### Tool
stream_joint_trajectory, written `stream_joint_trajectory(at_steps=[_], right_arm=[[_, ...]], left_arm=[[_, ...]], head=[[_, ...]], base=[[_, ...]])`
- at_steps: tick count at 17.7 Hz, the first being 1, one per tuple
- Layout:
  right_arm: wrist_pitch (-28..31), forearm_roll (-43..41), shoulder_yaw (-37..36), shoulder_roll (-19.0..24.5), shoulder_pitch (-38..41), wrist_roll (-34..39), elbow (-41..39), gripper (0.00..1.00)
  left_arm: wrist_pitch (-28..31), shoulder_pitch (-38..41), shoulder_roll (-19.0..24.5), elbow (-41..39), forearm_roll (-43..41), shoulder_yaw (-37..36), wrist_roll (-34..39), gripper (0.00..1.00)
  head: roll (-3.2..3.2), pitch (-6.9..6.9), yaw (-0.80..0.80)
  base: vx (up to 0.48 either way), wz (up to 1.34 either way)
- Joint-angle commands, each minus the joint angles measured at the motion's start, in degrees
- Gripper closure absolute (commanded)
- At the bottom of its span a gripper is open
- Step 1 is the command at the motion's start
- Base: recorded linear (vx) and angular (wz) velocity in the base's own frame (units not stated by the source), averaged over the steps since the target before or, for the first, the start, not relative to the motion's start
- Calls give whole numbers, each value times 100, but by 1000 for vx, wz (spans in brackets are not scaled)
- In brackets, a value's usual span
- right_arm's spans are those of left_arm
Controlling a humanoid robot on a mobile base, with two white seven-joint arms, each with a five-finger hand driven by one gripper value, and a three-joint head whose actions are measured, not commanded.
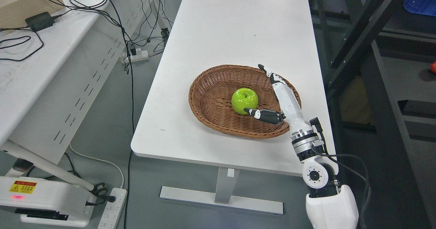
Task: Place green apple on left shelf middle layer
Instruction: 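Reach the right hand into the wicker basket around the green apple, then close the right hand on the green apple and lift it out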
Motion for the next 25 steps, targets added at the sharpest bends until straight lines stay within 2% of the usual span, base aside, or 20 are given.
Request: stream_joint_trajectory(at_steps=[1, 3, 9, 20, 22, 25], right_arm=[[-13, 488, 458, -69, -606, 66, 1147, 0], [-30, 754, 590, -69, -791, 66, 1490, 0], [-57, 789, 810, -69, -1020, 66, 2246, 0], [-13, 807, 907, 1, -1064, -39, 2546, 1], [-4, 833, 854, 18, -1064, -118, 2537, 7], [49, 824, 749, 18, -1082, -285, 2537, 28]], left_arm=[[12, 0, 100, 0, -9, 0, 1, 0], [12, 0, 100, 0, 0, 0, 1, 0], [12, 0, 100, 0, 0, 0, 1, 0], [12, 0, 100, 0, 0, 0, 1, 0], [12, 0, 100, 0, 0, 0, 1, 0], [12, 0, 100, 0, 0, 0, 1, 0]], head=[[0, 0, 0], [0, 0, 0], [0, 0, 0], [0, 0, 0], [0, 0, 0], [0, 0, 0]], base=[[0, 0], [0, 0], [0, 0], [0, 0], [0, 0], [0, 0]])
